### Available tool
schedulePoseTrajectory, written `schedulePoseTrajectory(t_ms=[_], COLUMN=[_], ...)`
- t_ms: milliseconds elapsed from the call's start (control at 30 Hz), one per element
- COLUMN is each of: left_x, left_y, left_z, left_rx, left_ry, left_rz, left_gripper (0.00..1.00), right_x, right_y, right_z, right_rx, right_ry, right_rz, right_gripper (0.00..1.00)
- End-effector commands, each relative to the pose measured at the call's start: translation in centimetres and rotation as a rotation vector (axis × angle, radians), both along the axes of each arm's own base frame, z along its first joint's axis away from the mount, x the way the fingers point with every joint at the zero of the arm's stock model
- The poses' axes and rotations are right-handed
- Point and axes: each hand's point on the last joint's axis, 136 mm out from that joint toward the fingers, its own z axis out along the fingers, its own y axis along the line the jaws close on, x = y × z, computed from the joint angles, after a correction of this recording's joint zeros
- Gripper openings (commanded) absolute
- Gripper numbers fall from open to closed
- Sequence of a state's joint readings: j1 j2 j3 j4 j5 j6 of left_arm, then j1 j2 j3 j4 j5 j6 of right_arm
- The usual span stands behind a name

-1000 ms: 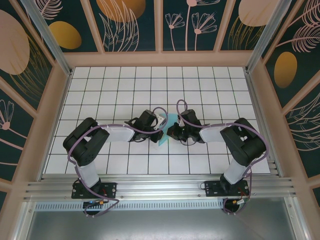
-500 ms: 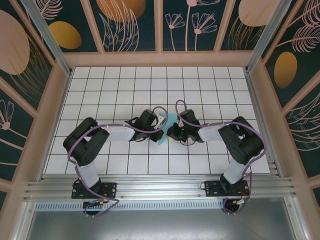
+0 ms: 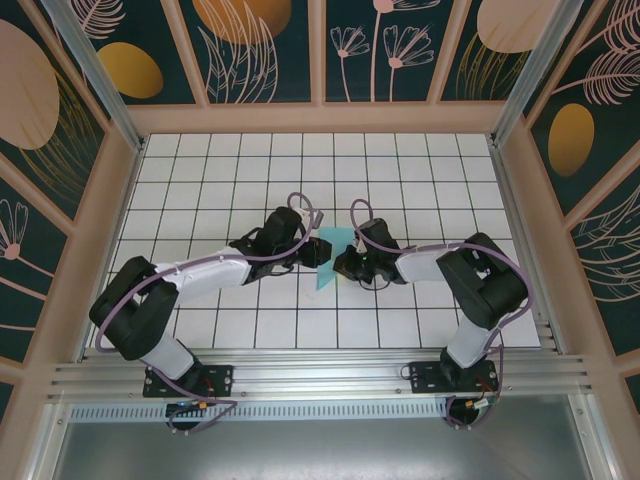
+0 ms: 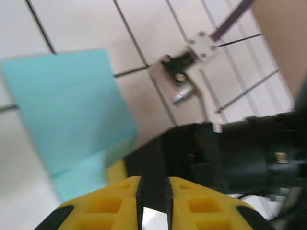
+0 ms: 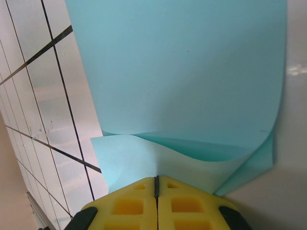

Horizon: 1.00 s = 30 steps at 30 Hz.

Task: Fold a paper plane with a square sheet of paper (pick it up from the middle)
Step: Third fold the triangle at the center of the table.

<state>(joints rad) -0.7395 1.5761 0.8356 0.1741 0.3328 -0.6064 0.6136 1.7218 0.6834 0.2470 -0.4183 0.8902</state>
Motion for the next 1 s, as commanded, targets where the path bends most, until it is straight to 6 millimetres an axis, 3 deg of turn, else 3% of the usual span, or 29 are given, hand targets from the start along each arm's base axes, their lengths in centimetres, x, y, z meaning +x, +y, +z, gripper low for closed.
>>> schedulePoseTrajectory(t_ms=[0, 267, 367, 633, 967], left_x=[-2.6, -3.9, -3.7, -2.8, -2.7], left_y=[-1.4, -2.3, -1.9, -0.8, 0.4], left_z=[-0.1, -3.0, -5.2, -7.7, -5.8], left_rx=[-0.168, -0.200, -0.136, -0.007, -0.042], left_ry=[0.192, 0.321, 0.355, 0.352, 0.286], left_rz=[-0.041, -0.078, -0.055, 0.004, 0.060], left_gripper=[0.21, 0.23, 0.22, 0.20, 0.04], right_x=[-1.0, -1.0, -0.9, -0.8, -0.7], right_y=[-1.9, -1.8, -1.8, -1.7, -1.7], right_z=[-3.0, -3.2, -3.2, -3.3, -3.3], right_rx=[-0.116, -0.116, -0.116, -0.118, -0.122], right_ry=[0.073, 0.076, 0.076, 0.078, 0.078], right_rz=[-0.050, -0.052, -0.053, -0.050, -0.053], right_gripper=[0.08, 0.08, 0.08, 0.08, 0.08])
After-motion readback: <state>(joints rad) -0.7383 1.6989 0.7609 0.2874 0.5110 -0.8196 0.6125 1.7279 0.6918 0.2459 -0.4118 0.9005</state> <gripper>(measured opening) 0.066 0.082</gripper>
